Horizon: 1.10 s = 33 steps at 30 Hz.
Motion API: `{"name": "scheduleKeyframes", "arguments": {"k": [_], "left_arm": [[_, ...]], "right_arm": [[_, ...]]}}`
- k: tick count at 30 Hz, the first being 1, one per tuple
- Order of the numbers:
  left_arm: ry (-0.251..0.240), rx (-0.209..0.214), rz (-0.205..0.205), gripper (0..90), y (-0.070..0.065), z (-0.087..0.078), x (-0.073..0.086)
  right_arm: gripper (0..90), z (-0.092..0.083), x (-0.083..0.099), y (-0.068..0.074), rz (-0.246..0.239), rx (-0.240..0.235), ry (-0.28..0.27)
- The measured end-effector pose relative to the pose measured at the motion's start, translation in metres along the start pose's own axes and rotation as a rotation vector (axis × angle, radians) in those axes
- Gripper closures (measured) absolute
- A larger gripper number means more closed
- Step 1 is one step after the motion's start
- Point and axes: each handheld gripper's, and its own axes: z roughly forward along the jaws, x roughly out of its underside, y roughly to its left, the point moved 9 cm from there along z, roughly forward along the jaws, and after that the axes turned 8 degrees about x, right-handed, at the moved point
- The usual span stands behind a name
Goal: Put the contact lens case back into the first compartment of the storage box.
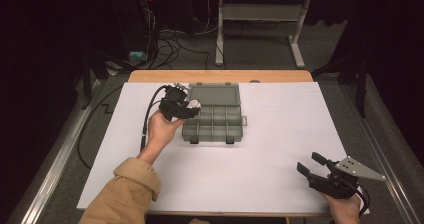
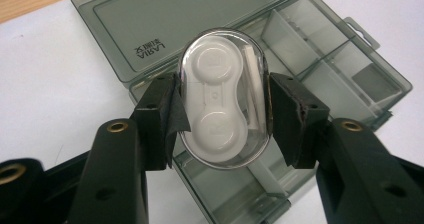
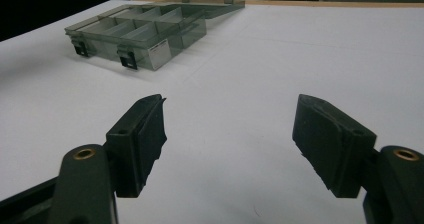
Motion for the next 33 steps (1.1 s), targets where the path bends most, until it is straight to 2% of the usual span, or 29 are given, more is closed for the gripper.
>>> {"name": "scheduleKeyframes", "arguments": {"k": [20, 33], "left_arm": [[0.039, -0.022, -0.053, 48.6, 0.02, 0.026, 0.006], [0.055, -0.051, -0.078, 48.6, 0.03, 0.033, 0.009]], "right_arm": [[29.2, 0.0, 0.0, 0.0, 0.005, -0.005, -0.001], [29.2, 0.0, 0.0, 0.0, 0.005, -0.007, 0.0]]}}
